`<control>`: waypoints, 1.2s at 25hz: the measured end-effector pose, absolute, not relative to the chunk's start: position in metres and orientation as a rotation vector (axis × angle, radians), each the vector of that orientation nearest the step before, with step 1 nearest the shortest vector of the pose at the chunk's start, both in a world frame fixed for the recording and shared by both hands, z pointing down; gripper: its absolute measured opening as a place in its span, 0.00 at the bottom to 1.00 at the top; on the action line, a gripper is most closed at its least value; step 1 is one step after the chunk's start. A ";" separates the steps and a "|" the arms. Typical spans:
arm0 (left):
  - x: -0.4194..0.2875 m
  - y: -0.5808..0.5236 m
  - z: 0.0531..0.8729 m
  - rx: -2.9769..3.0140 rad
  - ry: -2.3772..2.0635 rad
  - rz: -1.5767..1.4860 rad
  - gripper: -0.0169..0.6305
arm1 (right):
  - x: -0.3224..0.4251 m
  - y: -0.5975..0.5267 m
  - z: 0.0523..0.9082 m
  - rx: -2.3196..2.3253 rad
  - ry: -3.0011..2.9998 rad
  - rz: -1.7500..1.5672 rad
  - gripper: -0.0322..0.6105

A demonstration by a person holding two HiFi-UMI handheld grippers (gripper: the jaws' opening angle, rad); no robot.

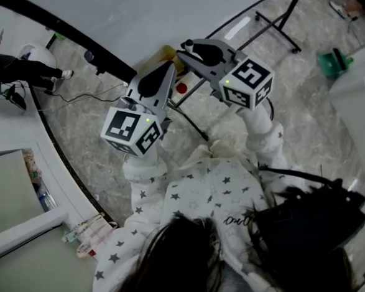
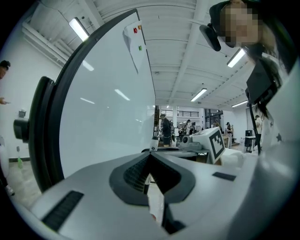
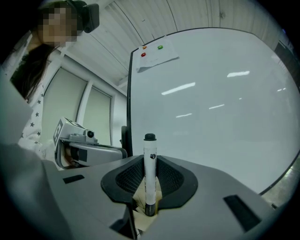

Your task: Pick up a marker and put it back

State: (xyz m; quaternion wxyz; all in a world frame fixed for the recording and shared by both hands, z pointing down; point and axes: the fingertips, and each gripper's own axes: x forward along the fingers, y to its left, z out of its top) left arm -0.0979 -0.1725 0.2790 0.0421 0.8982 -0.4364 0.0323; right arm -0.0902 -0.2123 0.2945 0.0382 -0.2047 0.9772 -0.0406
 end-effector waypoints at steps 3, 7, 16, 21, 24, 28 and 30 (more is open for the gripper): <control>-0.097 -0.173 0.269 2.766 -1.341 0.093 0.03 | -0.088 -0.213 0.281 -0.643 2.993 -0.092 0.18; -0.092 -0.172 0.262 2.784 -1.346 0.073 0.03 | -0.082 -0.209 0.271 -0.660 2.979 -0.062 0.18; -0.090 -0.167 0.255 2.806 -1.370 -0.025 0.03 | -0.078 -0.200 0.256 -0.659 2.944 -0.020 0.18; -0.091 -0.163 0.246 2.817 -1.404 -0.085 0.03 | -0.075 -0.192 0.247 -0.652 2.927 0.016 0.18; -0.090 -0.161 0.242 2.830 -1.406 -0.111 0.03 | -0.075 -0.189 0.241 -0.647 2.923 0.033 0.18; -0.088 -0.159 0.239 2.851 -1.392 -0.116 0.03 | -0.077 -0.186 0.238 -0.635 2.925 0.047 0.18; -0.087 -0.158 0.237 2.861 -1.387 -0.118 0.03 | -0.077 -0.186 0.236 -0.632 2.926 0.055 0.18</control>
